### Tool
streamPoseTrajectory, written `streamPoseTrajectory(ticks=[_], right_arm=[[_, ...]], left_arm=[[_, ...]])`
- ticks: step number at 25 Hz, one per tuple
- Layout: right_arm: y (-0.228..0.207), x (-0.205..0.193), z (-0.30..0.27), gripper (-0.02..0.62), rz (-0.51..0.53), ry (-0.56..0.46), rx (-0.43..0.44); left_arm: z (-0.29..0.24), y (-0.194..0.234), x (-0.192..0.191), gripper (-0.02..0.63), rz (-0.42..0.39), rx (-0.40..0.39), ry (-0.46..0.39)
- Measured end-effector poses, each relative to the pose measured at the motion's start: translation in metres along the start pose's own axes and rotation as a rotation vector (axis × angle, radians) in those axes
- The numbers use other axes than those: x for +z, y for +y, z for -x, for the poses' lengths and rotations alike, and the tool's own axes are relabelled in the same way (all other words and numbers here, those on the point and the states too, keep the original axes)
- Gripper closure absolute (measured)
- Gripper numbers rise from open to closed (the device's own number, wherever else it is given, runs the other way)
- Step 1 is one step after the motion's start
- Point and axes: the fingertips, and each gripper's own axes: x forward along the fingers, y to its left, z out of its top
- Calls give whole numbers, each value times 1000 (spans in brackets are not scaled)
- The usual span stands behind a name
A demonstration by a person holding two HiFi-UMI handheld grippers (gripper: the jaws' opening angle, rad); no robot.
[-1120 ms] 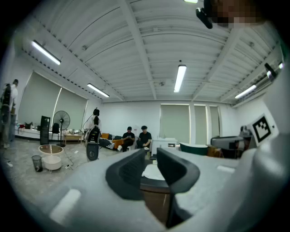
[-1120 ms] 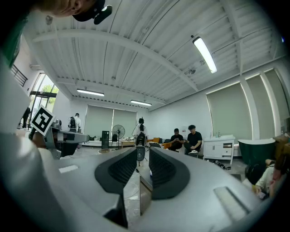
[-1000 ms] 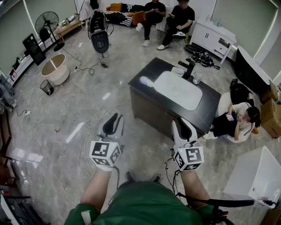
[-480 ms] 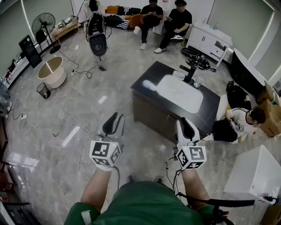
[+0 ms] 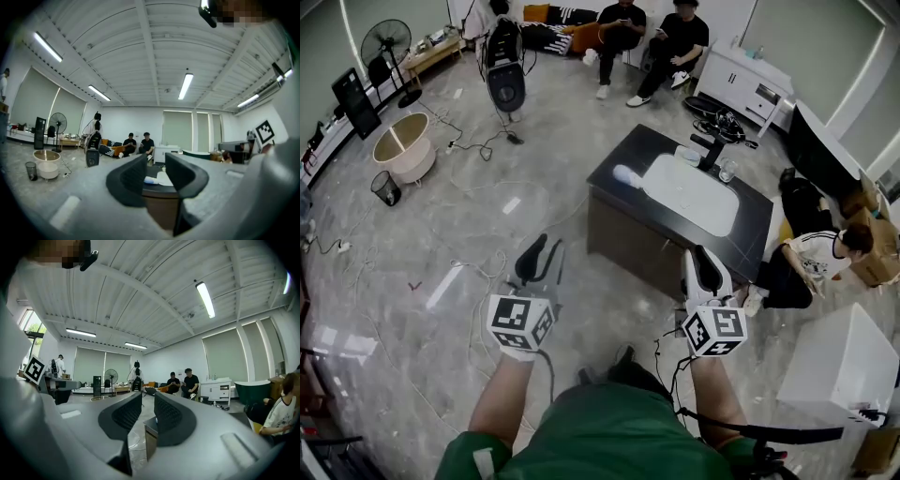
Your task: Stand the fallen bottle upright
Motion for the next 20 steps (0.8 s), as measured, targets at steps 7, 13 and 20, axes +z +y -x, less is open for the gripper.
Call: streamPoseTrajectory(ticks=[7, 13, 20], right_arm=[[1, -13, -36, 514, -13, 34, 7], [-8, -14, -87, 514, -30, 24, 31], [-50, -29, -161, 514, -63, 59, 58]], left_arm=[[-22, 24, -7, 485, 23, -2, 1], [-54, 52, -2, 485, 5, 28, 2], [-134, 70, -15, 485, 24, 39, 39]])
